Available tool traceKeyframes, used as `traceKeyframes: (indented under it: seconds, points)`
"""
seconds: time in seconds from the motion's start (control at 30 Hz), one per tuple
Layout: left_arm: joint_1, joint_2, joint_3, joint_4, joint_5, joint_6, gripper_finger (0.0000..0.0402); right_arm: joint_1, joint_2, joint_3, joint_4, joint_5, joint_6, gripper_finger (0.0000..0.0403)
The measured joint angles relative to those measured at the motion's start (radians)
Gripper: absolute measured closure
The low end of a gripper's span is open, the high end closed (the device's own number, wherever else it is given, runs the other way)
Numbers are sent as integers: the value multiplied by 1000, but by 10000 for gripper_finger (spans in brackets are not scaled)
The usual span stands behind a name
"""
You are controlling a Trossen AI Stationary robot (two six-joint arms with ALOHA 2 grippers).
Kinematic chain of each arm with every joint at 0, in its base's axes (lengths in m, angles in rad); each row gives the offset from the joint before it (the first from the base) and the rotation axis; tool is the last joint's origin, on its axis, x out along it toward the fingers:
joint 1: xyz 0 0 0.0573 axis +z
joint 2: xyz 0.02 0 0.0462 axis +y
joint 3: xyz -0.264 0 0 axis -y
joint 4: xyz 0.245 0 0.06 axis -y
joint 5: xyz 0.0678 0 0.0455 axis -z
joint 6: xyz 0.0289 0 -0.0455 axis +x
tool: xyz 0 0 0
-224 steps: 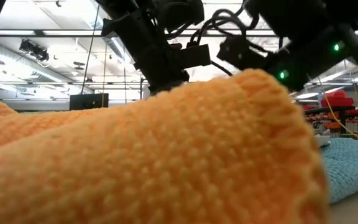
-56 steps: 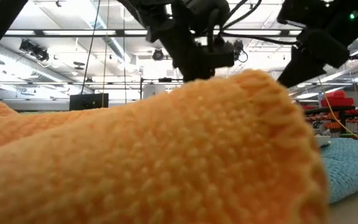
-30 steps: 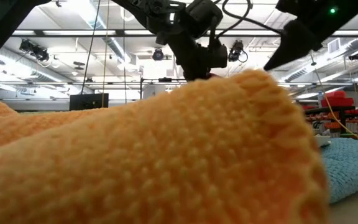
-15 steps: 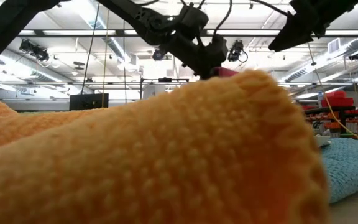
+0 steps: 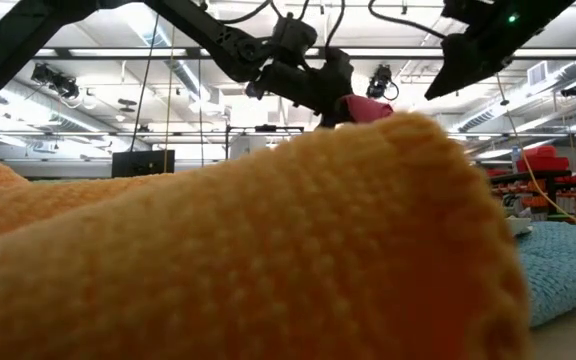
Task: Fold microfiber towels
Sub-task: Put the pink towel into the transparent bin
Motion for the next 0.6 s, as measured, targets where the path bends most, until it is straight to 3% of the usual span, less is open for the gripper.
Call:
traceKeyframes:
  seconds: [0.2, 0.4, 0.6]
  points:
    - [-22, 0, 0, 0, -34, -119, 361, -30, 84, 0, 153, -103, -158, 163]
    - [-75, 0, 0, 8, -233, -189, 377, -30, 145, 0, 366, -80, -325, 163]
    - [-102, 0, 0, -2, -448, -228, 358, -31, 166, 1, 507, -64, -491, 163]
